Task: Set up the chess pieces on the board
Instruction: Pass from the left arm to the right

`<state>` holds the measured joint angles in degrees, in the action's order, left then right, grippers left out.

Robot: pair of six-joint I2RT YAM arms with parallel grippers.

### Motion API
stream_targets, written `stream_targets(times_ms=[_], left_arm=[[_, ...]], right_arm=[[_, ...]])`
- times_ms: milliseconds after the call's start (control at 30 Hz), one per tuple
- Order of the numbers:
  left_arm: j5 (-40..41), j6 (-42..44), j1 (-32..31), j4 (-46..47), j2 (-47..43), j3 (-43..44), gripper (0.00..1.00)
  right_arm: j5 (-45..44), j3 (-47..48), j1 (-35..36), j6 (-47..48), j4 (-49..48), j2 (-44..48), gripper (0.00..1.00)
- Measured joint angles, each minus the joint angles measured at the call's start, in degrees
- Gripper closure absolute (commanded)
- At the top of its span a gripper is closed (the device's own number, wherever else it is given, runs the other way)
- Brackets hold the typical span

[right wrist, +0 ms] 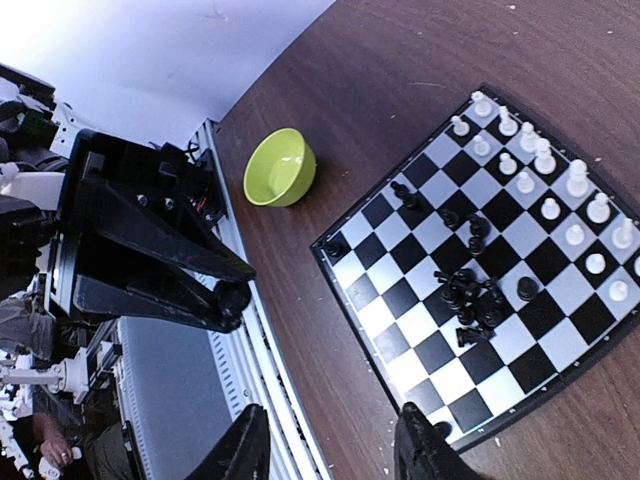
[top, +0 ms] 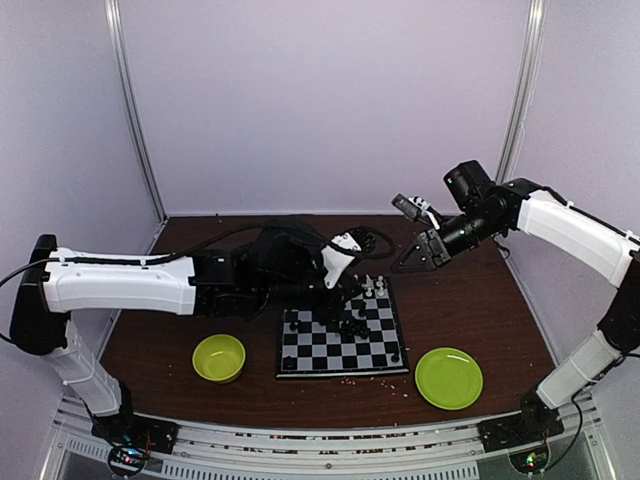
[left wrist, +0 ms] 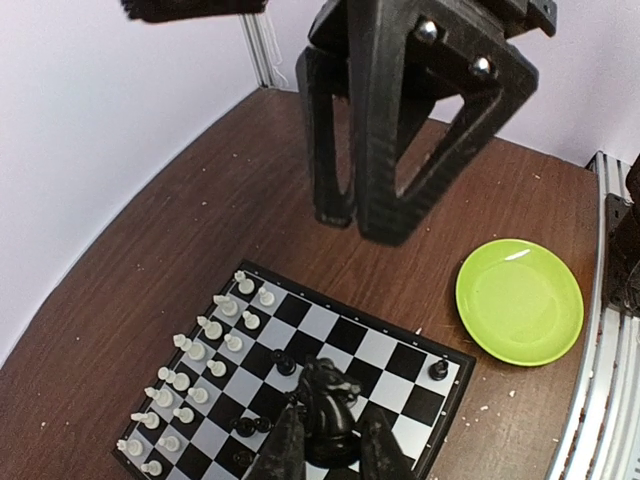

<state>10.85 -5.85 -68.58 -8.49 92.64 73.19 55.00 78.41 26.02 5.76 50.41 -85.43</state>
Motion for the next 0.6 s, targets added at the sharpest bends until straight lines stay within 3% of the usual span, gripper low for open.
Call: stream_targets(times_ms=[600], left_arm=[[2.38, 1.07, -1.18, -0.48, 1.73, 3.37, 0.88]], right_arm=[[7.78, 2.99, 6.29, -4.72, -0.11, -6.32, 0.63]])
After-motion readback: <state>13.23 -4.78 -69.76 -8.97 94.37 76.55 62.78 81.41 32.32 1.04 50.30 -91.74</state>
